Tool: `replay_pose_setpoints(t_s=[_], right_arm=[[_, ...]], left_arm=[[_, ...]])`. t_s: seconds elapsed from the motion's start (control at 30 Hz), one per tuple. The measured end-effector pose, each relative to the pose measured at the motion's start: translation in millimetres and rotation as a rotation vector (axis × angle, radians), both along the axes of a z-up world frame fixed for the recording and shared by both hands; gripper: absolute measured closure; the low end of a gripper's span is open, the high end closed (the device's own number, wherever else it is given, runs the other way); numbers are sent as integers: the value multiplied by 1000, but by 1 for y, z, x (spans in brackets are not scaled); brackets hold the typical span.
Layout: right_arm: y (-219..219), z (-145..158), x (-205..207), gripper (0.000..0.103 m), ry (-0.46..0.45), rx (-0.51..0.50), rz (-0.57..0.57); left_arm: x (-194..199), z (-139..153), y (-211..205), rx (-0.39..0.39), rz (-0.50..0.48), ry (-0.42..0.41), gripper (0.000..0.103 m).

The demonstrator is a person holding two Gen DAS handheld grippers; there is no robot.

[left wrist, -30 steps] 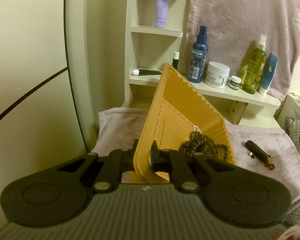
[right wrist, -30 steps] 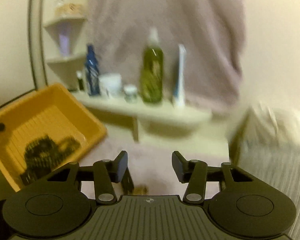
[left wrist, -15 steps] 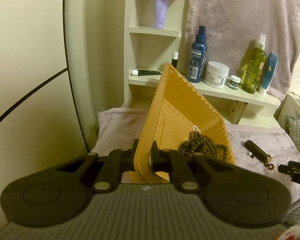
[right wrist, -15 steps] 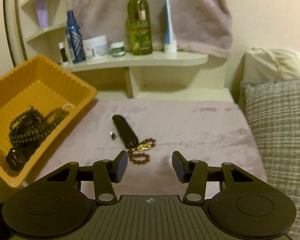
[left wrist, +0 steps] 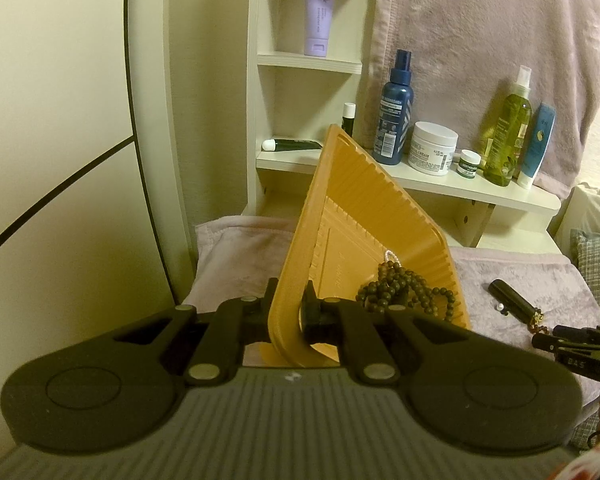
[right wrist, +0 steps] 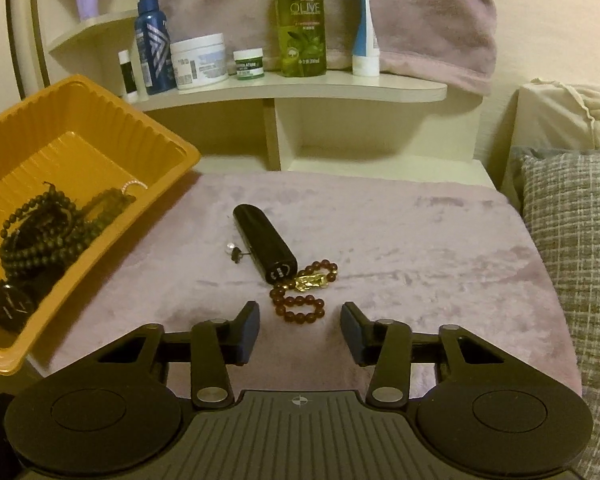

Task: Organize jewelry
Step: 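Move the right gripper back to the red-brown bead bracelet, then grasp the red-brown bead bracelet with the right gripper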

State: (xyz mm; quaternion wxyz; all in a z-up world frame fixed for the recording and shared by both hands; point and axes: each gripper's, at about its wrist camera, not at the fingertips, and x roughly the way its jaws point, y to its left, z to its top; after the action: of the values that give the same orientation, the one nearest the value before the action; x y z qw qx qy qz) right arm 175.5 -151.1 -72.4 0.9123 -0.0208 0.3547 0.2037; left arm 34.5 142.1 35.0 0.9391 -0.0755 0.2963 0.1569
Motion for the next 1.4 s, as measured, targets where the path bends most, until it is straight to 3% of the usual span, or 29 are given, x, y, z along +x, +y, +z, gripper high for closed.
replay_pose_setpoints(t_s=[0.2,0.47,0.97,1.03,1.13,1.17,1.33,1.37,1.4], right_arm=[[1,-1,2,69,-10,-11,-2],[-2,0,0,98,-15,-12,-17],[-16,5,-9,97,-58,-12,-47],[-15,5,-9,91,-58,-13,-40],[-10,2,-6,66,-57,-30,-27],[-9,1,-5,64,-55,-33,-22],[-6,-5,0,66,-54,-54,5],[-6,-5,1,73,-49,-52,5],[-6,-4,1,90,-46,-50,4]], left_arm=[[1,0,0,-1,0,0,95],[1,0,0,-2,0,0,95],[0,-1,0,-2,0,1,95],[0,-1,1,-2,0,0,95],[0,-1,1,-3,0,1,95],[0,-1,1,-1,0,1,95],[0,-1,1,-2,-1,1,95],[0,-1,1,-2,-1,1,95],[-1,-1,1,-1,-1,1,95]])
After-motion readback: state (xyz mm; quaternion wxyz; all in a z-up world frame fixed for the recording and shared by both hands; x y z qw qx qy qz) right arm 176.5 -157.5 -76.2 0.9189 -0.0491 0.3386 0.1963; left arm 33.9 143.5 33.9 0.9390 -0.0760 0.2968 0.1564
